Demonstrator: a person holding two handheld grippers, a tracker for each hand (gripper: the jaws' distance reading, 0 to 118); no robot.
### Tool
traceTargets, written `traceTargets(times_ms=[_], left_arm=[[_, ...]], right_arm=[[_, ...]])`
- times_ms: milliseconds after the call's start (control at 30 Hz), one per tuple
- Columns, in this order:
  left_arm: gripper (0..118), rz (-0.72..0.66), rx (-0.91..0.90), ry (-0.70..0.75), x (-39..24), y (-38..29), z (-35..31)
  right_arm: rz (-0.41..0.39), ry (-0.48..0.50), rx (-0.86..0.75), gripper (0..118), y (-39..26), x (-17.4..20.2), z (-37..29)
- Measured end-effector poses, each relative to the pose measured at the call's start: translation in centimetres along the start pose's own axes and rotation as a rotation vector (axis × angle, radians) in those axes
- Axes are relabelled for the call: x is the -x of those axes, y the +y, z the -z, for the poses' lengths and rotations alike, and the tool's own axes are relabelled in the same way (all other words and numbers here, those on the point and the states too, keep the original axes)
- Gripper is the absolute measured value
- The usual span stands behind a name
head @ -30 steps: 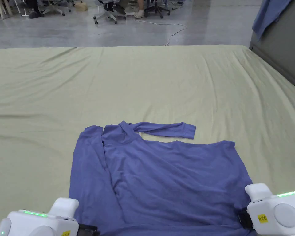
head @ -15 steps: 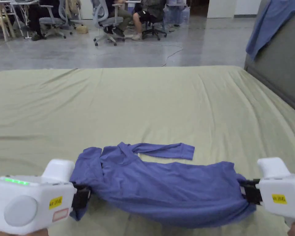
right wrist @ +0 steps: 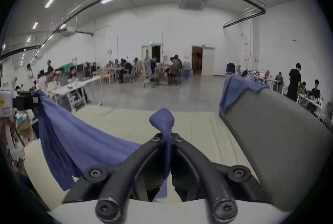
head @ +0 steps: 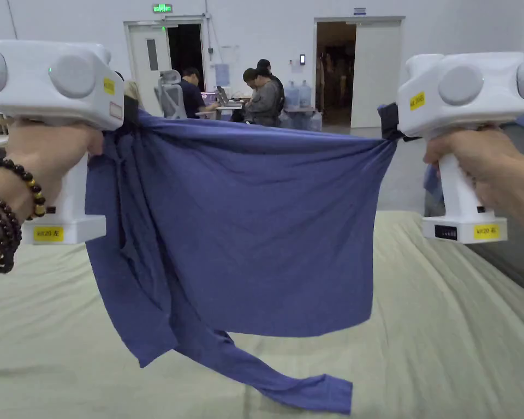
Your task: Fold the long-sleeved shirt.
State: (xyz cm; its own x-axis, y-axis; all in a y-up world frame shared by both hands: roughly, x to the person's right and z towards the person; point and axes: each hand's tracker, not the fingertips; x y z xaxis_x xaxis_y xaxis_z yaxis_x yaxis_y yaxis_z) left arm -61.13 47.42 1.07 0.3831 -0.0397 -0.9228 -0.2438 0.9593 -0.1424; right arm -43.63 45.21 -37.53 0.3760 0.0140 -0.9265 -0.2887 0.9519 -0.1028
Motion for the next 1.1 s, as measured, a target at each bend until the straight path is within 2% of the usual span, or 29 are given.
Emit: traceTargets(times_ms=[100,167,300,433,600,700,833,933,1100], left_arm=[[12,-0.090,-0.017,0.005,0.8,3.7,1.5],[12,-0.092,-0.046,0.023,0.7,5.2,1.8],[12,-0.060,-0.090,0.053,-0.6,6.9,1.3],[12,-0.034,-0.094,0.051,-1.7,6.0,1.6],[12,-0.003,-0.013,0.044,-2.1,-0.4,4.2],[12,0.006,0.076,0.050,-2.1,-6.1,7.2],[12,0.036,0.176,0.056,-2.5,-14.7,10.4],[12,0.019,0.266,0.035,-2.3,-19.5,11.6],[12,-0.044,0.287,0.025,-0.9,-22.5,9.7]], right_arm=[[0.079,-0.005,-0.040,3,4.3,-0.4,1.3],[0.118,-0.017,-0.071,3,6.7,-0.5,1.7],[0.136,-0.057,-0.132,3,10.1,-0.6,1.6],[0.133,-0.089,-0.138,3,9.6,-0.8,1.7],[0.143,-0.075,-0.038,3,3.1,-1.9,4.3],[0.171,-0.065,0.055,3,-3.1,-1.8,7.3],[0.166,-0.063,0.206,3,-12.4,-0.9,11.1],[0.175,-0.067,0.262,3,-18.2,-0.2,12.6],[0.156,-0.045,0.310,3,-22.5,-0.3,11.7]])
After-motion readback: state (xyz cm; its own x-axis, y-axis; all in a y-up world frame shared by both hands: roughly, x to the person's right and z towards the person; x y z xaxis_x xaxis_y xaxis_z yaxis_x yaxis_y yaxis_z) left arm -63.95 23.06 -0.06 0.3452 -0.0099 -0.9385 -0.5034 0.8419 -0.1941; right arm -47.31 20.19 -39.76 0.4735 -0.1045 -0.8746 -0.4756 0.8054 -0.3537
